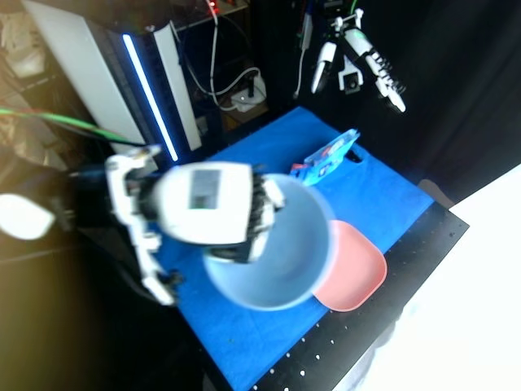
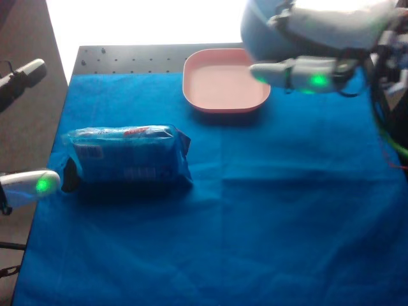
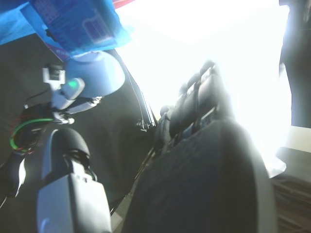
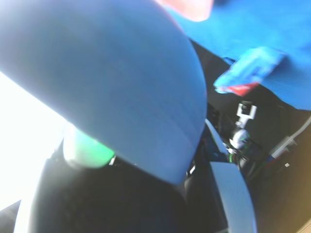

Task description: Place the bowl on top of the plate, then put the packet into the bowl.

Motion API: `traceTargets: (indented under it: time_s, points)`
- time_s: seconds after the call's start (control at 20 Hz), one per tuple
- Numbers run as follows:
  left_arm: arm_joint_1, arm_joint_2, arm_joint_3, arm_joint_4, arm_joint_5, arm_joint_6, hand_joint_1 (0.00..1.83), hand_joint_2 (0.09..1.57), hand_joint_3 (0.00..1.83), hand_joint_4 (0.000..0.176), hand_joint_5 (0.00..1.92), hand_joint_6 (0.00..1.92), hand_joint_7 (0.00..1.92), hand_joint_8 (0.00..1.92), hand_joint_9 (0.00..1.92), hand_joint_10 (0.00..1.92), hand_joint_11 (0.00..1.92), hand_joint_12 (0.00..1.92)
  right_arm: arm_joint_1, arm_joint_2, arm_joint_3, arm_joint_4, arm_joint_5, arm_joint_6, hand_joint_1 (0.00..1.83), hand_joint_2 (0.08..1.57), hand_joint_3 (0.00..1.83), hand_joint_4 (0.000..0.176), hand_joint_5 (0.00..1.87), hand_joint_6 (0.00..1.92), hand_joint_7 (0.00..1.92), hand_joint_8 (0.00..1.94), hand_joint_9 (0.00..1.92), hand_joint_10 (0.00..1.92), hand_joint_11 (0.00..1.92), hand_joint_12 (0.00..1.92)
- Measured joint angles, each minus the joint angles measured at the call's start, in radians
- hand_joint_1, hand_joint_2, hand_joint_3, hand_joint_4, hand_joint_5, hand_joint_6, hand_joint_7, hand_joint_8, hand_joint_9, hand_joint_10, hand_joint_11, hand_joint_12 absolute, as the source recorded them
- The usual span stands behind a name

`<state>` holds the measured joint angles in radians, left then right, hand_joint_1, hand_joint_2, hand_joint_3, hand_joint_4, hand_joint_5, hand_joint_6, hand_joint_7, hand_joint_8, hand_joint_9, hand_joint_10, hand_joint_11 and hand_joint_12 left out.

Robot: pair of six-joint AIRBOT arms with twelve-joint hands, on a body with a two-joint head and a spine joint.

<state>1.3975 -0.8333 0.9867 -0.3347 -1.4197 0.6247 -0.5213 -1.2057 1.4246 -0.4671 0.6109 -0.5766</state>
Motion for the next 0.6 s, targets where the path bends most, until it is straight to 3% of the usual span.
traceTargets:
  time_s: [0.05,0.1,0.15,0.25,0.35,0.4,0.5,0.6]
  points:
    - [-0.005,0.0,0.002,-0.003,0.0,0.0,0.66,0.98,0.0,0.138,0.04,0.0,0.02,0.0,0.0,0.0,0.0,0.0,0.015,-0.031,0.021,-0.021,-0.028,0.002,1.07,1.28,0.0,0.0,0.74,1.41,1.38,1.94,1.59,1.92,1.59,1.92]
    - [-0.009,0.0,0.003,0.002,0.001,-0.001,0.66,0.98,0.0,0.132,0.04,0.0,0.03,0.0,0.0,0.0,0.0,0.0,0.028,-0.066,0.045,-0.036,-0.053,0.002,1.03,1.34,0.01,0.0,0.76,1.79,1.35,1.94,1.58,1.92,1.63,1.92]
    - [-0.012,0.0,0.004,0.009,0.002,-0.001,0.65,0.98,0.0,0.123,0.04,0.0,0.04,0.01,0.0,0.0,0.0,0.0,0.036,-0.089,0.064,-0.039,-0.068,0.002,0.72,1.44,0.01,0.0,0.91,1.89,1.36,1.94,1.56,1.92,1.61,1.92]
    - [-0.023,-0.005,0.011,0.013,0.005,-0.003,0.64,0.98,0.0,0.125,0.04,0.0,0.04,0.01,0.0,0.0,0.0,0.0,0.042,-0.131,0.103,-0.047,-0.099,0.003,0.41,1.52,0.0,0.0,0.91,1.92,1.35,1.94,1.54,1.92,1.56,1.92]
    - [-0.025,-0.005,0.014,0.019,0.01,-0.004,0.64,0.98,0.0,0.123,0.04,0.0,0.03,0.0,0.0,0.0,0.0,0.0,0.05,-0.164,0.137,-0.057,-0.138,0.003,0.44,1.55,0.0,0.0,0.86,1.76,1.26,1.94,1.47,1.92,1.53,1.92]
    - [-0.033,-0.005,0.015,0.02,0.013,-0.004,0.65,0.97,0.0,0.126,0.05,0.0,0.02,0.0,0.0,0.0,0.0,0.0,0.053,-0.174,0.15,-0.063,-0.151,0.002,0.45,1.56,0.0,0.0,0.93,1.89,1.26,1.94,1.44,1.92,1.51,1.92]
    - [-0.038,-0.005,0.018,0.026,0.013,-0.005,0.64,0.97,0.0,0.124,0.05,0.0,0.01,0.0,0.0,0.0,0.0,0.0,0.057,-0.194,0.171,-0.063,-0.171,0.002,0.54,1.56,0.0,0.0,0.99,1.92,1.32,1.94,1.46,1.92,1.52,1.92]
    - [-0.038,-0.005,0.021,0.025,0.021,-0.005,0.64,0.97,0.0,0.124,0.04,0.0,0.01,0.0,0.0,0.0,0.0,0.0,0.056,-0.217,0.188,-0.065,-0.186,0.002,0.44,1.55,0.0,0.0,0.98,1.92,1.34,1.94,1.47,1.92,1.55,1.92]
